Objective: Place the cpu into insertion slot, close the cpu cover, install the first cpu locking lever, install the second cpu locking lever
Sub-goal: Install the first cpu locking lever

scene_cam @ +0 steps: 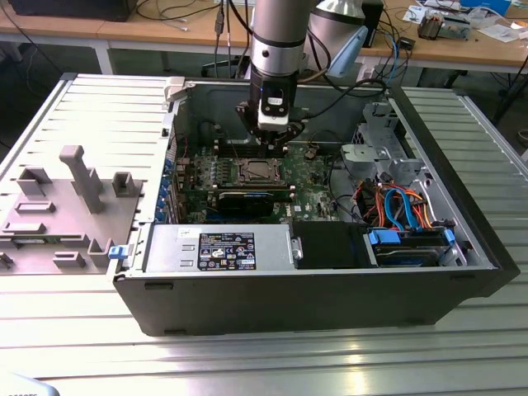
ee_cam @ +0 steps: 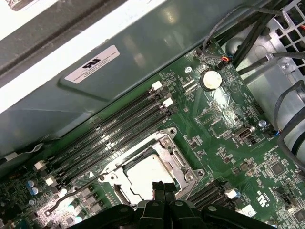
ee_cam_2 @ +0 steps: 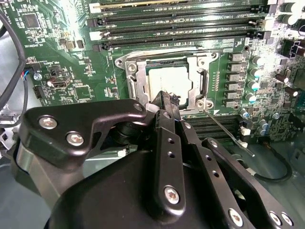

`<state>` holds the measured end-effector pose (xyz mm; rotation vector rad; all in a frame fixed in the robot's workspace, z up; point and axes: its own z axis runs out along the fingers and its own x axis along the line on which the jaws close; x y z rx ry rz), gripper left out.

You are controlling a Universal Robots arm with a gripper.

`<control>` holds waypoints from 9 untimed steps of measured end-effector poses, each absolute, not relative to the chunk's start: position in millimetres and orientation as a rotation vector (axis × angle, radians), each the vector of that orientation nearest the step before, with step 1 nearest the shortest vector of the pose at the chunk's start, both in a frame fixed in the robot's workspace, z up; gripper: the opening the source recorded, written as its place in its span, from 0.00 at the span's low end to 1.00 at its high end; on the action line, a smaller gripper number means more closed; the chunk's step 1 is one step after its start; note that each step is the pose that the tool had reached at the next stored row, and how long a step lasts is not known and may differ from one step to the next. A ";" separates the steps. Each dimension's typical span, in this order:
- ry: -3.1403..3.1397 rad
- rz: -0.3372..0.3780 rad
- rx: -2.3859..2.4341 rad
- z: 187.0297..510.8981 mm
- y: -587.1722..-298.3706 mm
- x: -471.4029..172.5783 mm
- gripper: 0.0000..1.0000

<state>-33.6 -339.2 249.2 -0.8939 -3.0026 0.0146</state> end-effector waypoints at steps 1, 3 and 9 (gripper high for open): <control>-3.004 0.014 -0.889 249.2 -339.2 -33.6 0.11; -3.008 0.015 -0.875 249.2 -339.2 -33.6 0.11; -3.020 0.015 -0.835 249.2 -339.2 -33.6 0.11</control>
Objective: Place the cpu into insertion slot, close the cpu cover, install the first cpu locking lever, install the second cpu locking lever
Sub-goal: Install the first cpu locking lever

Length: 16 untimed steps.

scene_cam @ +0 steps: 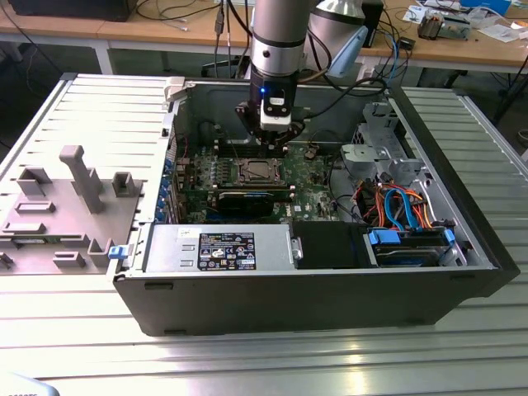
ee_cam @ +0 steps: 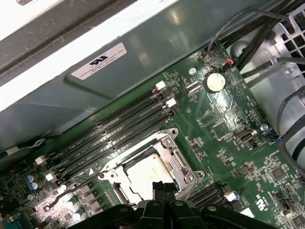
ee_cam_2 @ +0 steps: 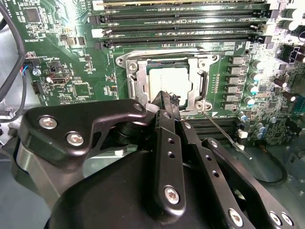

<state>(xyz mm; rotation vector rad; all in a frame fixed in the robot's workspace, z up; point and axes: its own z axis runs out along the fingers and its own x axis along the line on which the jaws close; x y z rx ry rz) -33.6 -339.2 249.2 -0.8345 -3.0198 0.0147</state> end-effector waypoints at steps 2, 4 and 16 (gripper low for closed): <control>-3.022 0.015 -0.826 249.2 -339.2 -33.6 0.11; -3.025 0.015 -0.816 249.2 -339.2 -33.6 0.11; -3.043 0.015 -0.745 249.2 -339.2 -33.6 0.11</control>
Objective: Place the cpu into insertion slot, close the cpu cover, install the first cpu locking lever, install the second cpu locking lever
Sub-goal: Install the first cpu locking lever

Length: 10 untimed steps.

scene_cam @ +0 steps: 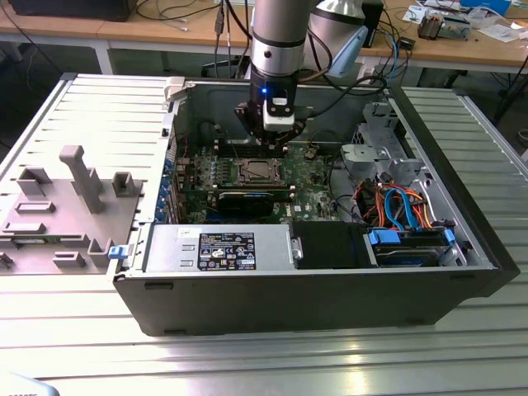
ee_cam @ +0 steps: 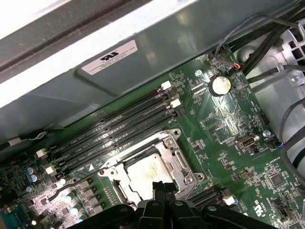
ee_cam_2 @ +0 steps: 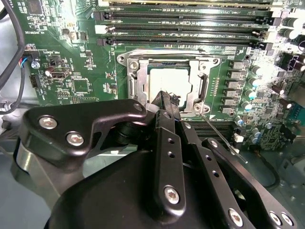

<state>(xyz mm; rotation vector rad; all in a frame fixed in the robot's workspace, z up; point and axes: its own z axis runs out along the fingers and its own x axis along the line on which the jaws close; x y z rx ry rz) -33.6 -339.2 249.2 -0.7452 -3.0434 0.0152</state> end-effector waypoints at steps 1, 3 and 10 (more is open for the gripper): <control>-3.044 0.015 -0.741 249.2 -339.2 -33.6 0.11; -3.048 0.015 -0.727 249.2 -339.2 -33.6 0.11; -3.058 0.015 -0.685 249.2 -339.2 -33.6 0.11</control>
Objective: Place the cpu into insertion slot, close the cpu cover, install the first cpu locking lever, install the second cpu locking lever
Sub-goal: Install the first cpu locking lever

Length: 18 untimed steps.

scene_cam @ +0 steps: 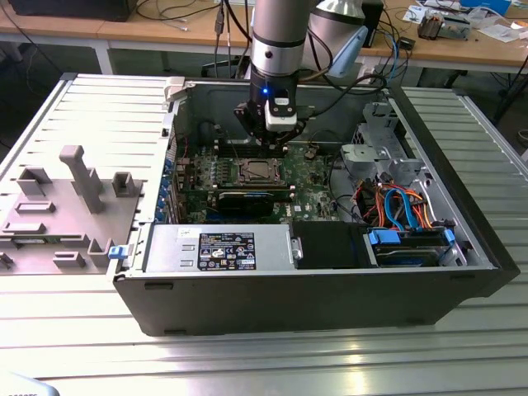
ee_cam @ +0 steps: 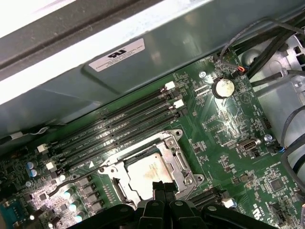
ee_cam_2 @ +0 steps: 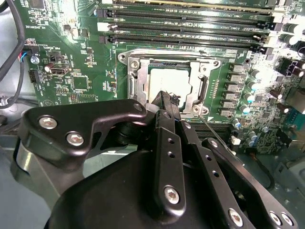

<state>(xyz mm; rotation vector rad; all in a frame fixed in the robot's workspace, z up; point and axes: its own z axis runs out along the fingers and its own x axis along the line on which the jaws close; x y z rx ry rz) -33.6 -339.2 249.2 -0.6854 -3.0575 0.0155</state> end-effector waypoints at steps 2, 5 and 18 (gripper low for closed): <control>-3.059 0.016 -0.678 249.2 -339.2 -33.6 0.11; -3.061 0.016 -0.668 249.2 -339.2 -33.6 0.11; -3.072 0.016 -0.619 249.2 -339.2 -33.6 0.11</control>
